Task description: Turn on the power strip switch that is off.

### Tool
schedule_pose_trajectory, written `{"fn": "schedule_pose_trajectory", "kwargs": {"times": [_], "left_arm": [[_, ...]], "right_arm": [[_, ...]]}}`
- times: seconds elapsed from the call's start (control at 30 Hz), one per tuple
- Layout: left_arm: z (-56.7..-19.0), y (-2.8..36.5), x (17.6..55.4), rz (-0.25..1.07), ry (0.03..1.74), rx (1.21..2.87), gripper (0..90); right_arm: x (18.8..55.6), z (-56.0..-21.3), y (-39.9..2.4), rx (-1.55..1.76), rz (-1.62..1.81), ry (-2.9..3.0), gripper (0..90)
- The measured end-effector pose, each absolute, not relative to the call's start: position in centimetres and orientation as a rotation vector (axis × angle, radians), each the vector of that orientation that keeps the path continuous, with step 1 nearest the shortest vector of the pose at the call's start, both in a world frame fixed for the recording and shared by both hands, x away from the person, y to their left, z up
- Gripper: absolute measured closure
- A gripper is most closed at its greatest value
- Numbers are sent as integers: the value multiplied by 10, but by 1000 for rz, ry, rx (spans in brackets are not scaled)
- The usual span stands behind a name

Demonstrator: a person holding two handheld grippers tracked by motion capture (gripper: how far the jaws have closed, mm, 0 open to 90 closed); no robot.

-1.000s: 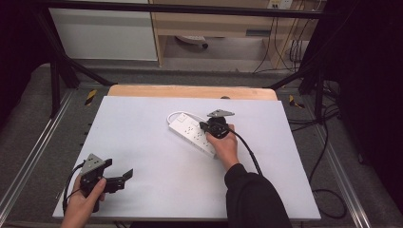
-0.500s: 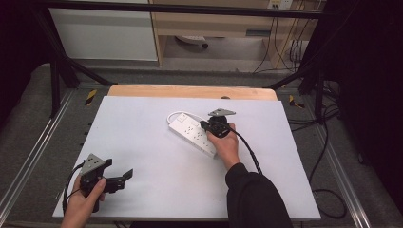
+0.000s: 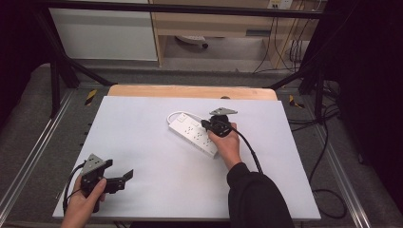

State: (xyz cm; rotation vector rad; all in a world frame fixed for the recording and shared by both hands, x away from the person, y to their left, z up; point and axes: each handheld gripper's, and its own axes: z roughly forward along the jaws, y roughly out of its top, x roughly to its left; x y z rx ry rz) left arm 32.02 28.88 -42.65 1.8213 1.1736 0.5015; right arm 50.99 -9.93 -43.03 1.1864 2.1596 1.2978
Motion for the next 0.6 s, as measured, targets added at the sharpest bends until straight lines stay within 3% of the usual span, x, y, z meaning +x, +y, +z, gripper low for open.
{"fn": "schedule_pose_trajectory", "kwargs": {"times": [0.6], "left_arm": [[-427,289,320,498,1173,1827,68]], "right_arm": [[511,-421,-107,1206,1339,2135,781]]}}
